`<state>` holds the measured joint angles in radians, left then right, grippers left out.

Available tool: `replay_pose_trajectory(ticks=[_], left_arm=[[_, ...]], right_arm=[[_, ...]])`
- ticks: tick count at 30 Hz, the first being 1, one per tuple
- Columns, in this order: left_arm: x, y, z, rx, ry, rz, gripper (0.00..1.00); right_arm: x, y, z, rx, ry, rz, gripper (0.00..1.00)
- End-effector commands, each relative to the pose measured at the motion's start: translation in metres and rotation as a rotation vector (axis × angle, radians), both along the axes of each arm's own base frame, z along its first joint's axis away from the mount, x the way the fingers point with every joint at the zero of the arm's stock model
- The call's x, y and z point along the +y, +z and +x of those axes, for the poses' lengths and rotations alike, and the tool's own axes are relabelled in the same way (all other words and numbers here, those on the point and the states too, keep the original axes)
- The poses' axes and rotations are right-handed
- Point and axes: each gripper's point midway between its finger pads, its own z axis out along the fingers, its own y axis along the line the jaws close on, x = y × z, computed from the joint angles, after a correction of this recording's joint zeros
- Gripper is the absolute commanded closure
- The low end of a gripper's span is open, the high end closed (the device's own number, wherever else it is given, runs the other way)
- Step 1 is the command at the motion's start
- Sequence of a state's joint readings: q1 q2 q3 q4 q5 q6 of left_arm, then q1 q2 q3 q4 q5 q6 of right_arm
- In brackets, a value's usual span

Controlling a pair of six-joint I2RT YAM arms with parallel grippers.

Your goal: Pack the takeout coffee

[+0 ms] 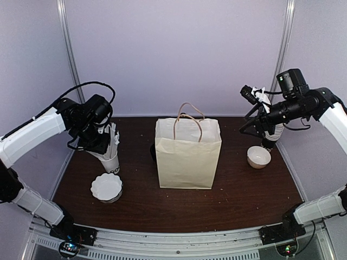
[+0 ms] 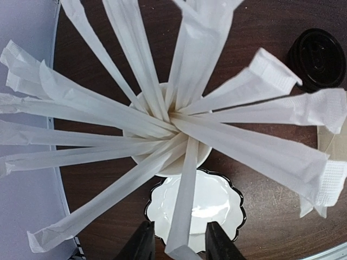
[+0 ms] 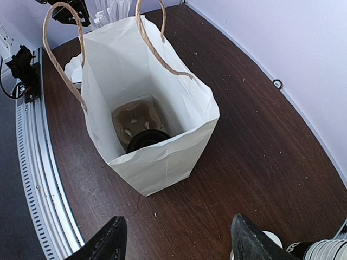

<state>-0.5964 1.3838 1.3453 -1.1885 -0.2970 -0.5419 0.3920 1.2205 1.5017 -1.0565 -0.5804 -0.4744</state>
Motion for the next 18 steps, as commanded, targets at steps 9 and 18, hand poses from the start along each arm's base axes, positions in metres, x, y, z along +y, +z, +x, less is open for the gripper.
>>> replay_pose_trajectory(ticks=[9, 18], left_arm=[[-0.008, -0.003, 0.009, 0.006, -0.001, -0.032, 0.81], [0.002, 0.048, -0.007, -0.007, -0.021, -0.039, 1.0]], right_arm=[[-0.005, 0.013, -0.006, -0.053, -0.006, 0.028, 0.31], [-0.008, 0.012, -0.006, -0.069, -0.017, 0.015, 0.31]])
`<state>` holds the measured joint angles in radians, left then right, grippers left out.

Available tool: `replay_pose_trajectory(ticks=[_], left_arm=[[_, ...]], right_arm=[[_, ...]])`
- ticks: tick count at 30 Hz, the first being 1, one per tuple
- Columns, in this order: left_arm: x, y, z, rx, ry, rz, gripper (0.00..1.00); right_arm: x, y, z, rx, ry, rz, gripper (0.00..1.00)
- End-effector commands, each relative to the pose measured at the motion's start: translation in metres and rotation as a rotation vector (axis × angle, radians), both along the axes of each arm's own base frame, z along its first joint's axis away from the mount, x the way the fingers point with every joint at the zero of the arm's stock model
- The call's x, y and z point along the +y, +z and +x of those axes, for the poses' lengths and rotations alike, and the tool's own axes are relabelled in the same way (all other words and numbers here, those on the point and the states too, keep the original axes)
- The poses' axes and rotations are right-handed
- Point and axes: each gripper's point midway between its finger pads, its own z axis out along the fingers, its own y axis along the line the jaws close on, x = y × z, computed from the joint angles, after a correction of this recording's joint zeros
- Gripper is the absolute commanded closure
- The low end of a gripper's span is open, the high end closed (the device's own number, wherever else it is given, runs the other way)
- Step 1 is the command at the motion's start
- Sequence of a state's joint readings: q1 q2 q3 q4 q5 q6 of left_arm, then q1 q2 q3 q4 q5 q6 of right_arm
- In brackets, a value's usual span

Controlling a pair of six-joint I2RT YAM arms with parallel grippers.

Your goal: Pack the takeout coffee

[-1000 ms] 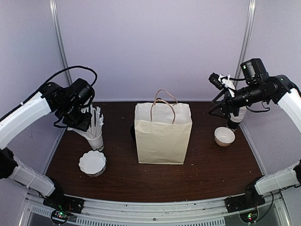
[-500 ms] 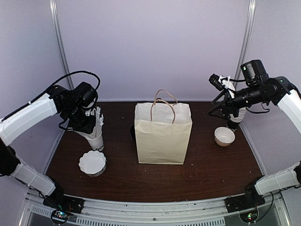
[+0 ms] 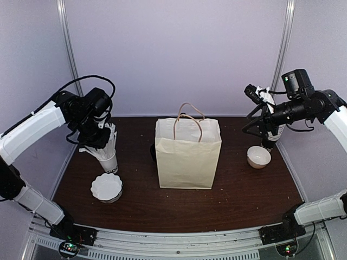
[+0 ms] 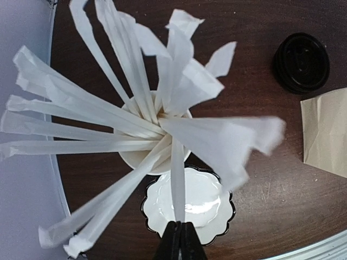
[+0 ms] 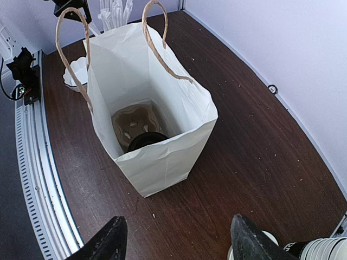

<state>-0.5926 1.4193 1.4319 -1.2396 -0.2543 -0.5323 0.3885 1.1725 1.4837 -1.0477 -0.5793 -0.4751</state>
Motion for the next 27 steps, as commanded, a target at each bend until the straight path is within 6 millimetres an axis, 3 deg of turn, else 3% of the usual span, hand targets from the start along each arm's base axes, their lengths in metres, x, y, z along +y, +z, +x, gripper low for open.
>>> replay_pose_trajectory(ticks=[1, 8, 10, 16, 23, 27], left_arm=[[0.014, 0.047, -0.013, -0.042, 0.001, -0.009, 1.0], [0.038, 0.121, -0.034, -0.133, 0.015, -0.014, 1.0], [0.038, 0.141, -0.04, -0.158, 0.005, -0.053, 1.0], [0.02, 0.174, -0.061, -0.168, -0.063, -0.23, 1.0], [-0.032, 0.247, -0.066, -0.408, -0.305, -0.579, 1.0], [-0.078, 0.257, -0.058, -0.39, -0.454, -0.735, 1.0]], right_arm=[[-0.003, 0.004, 0.003, -0.033, -0.013, 0.001, 0.31], [0.0, 0.006, 0.006, -0.02, -0.001, 0.001, 0.31], [0.0, 0.008, 0.006, -0.021, 0.003, 0.002, 0.31], [0.0, 0.008, 0.009, -0.017, 0.0, -0.009, 0.31], [-0.005, -0.003, 0.013, 0.005, -0.029, -0.031, 0.3], [-0.011, -0.001, 0.01, -0.011, -0.045, -0.034, 0.29]])
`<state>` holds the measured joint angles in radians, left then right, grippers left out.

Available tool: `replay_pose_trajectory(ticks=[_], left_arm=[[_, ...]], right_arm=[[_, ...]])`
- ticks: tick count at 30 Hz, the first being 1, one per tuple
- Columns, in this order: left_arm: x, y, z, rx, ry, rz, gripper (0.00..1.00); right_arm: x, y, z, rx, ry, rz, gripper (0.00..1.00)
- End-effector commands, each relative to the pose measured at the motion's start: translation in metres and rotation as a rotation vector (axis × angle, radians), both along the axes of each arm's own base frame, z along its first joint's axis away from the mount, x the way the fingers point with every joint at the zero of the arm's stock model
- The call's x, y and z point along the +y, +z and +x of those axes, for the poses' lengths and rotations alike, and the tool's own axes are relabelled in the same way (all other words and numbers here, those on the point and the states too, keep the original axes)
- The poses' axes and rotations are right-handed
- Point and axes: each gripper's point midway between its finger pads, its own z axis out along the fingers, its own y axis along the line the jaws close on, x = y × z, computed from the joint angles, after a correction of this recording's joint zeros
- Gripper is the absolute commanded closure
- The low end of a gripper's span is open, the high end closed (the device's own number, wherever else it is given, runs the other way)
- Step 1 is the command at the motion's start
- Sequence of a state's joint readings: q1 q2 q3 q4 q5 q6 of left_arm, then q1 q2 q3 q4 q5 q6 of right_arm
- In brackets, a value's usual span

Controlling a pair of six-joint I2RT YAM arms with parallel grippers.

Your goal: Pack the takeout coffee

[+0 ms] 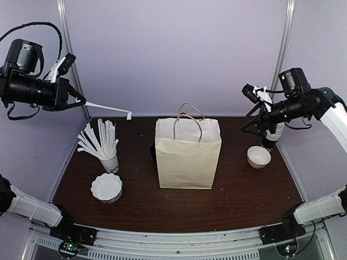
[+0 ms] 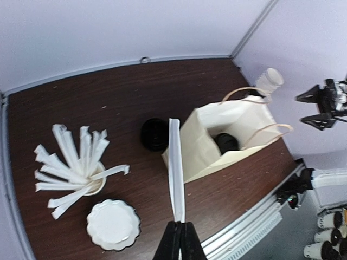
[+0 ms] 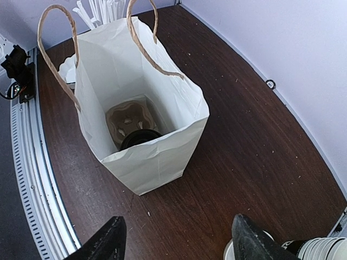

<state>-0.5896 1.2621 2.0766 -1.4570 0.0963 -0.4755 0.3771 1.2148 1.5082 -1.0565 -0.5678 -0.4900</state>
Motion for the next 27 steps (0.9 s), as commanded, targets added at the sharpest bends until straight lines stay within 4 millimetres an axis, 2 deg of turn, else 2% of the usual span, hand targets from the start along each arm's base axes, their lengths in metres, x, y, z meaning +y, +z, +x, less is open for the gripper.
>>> replay_pose_trajectory(ticks=[1, 5, 8, 12, 16, 21, 25, 27], left_arm=[[-0.066, 0.035, 0.015, -0.092, -0.248, -0.208, 1.0], [-0.097, 0.041, 0.026, -0.088, -0.338, -0.239, 1.0], [-0.109, 0.032, 0.038, -0.069, -0.342, -0.198, 1.0], [-0.116, 0.004, 0.05, -0.017, -0.322, -0.108, 1.0], [-0.127, -0.033, 0.056, 0.048, -0.333, 0.005, 1.0], [-0.159, -0.069, 0.057, 0.098, -0.386, 0.086, 1.0], [-0.184, -0.106, 0.075, 0.17, -0.408, 0.183, 1.0], [-0.19, -0.116, 0.084, 0.165, -0.403, 0.248, 0.76]], right_arm=[[-0.011, 0.004, -0.002, -0.03, -0.039, -0.013, 0.29], [-0.018, -0.001, -0.002, -0.043, -0.06, -0.038, 0.29], [-0.02, -0.002, -0.004, -0.048, -0.063, -0.046, 0.29], [-0.026, -0.001, 0.001, -0.066, -0.083, -0.084, 0.29], [-0.026, -0.003, 0.002, -0.047, -0.087, -0.092, 0.29], [-0.025, -0.003, 0.006, -0.051, -0.095, -0.089, 0.29], [-0.026, 0.0, 0.005, -0.052, -0.094, -0.088, 0.29], [-0.027, 0.001, 0.005, -0.055, -0.099, -0.092, 0.28]])
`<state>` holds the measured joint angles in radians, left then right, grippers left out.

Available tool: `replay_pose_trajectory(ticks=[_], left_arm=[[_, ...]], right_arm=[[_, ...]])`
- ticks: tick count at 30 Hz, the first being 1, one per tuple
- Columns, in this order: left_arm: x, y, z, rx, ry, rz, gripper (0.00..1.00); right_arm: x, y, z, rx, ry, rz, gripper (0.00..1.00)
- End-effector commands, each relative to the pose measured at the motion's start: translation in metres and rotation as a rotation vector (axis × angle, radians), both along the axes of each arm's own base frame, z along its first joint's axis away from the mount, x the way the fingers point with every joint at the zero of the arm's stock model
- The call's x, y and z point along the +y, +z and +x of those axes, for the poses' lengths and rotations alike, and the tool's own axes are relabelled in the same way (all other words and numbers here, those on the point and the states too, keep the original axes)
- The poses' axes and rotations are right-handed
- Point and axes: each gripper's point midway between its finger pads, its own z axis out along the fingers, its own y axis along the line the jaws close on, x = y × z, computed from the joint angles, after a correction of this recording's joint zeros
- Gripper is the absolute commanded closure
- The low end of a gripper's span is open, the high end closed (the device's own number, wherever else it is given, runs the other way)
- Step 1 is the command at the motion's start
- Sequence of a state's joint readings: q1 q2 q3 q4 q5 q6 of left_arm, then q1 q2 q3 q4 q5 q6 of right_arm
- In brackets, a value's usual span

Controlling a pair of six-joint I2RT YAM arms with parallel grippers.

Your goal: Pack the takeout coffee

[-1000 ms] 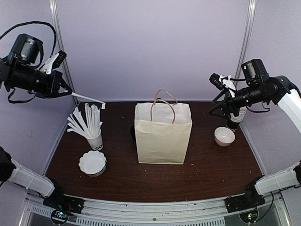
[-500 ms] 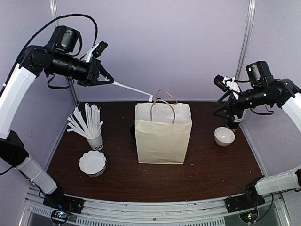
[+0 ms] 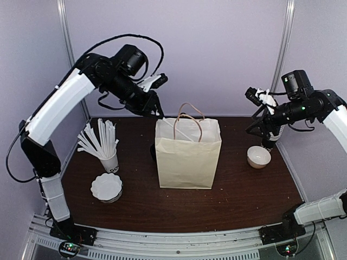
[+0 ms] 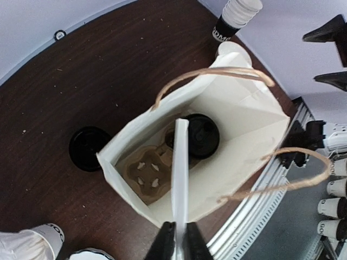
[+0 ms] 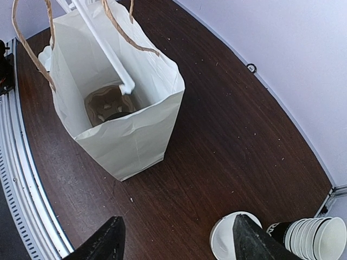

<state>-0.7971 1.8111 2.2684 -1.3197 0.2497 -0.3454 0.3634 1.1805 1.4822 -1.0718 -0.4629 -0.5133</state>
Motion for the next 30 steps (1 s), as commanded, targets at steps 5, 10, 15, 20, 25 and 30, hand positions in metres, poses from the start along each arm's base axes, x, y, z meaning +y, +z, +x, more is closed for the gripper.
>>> replay_pose_trajectory(ticks=[5, 10, 15, 20, 25, 30], left_arm=[[-0.016, -0.002, 0.036, -0.206, 0.001, 0.127, 0.45], [-0.004, 0.04, 0.03, -0.369, -0.004, 0.036, 0.42], [0.025, 0.069, 0.029, -0.59, 0.048, 0.007, 0.36], [0.074, 0.087, 0.036, -0.756, 0.216, 0.074, 0.23], [0.114, 0.07, 0.051, -0.791, 0.413, 0.121, 0.17], [0.119, 0.051, 0.057, -0.781, 0.443, 0.131, 0.15]], right_arm=[[-0.014, 0.015, 0.002, -0.042, -0.06, -0.027, 0.21], [-0.03, 0.02, 0.005, -0.066, -0.138, -0.022, 0.14], [-0.071, 0.043, 0.029, -0.18, -0.385, 0.01, 0.01], [-0.099, 0.092, 0.042, -0.287, -0.587, 0.165, 0.01], [-0.13, 0.099, 0.057, -0.311, -0.829, 0.229, 0.0], [-0.128, 0.088, 0.058, -0.31, -0.812, 0.213, 0.01]])
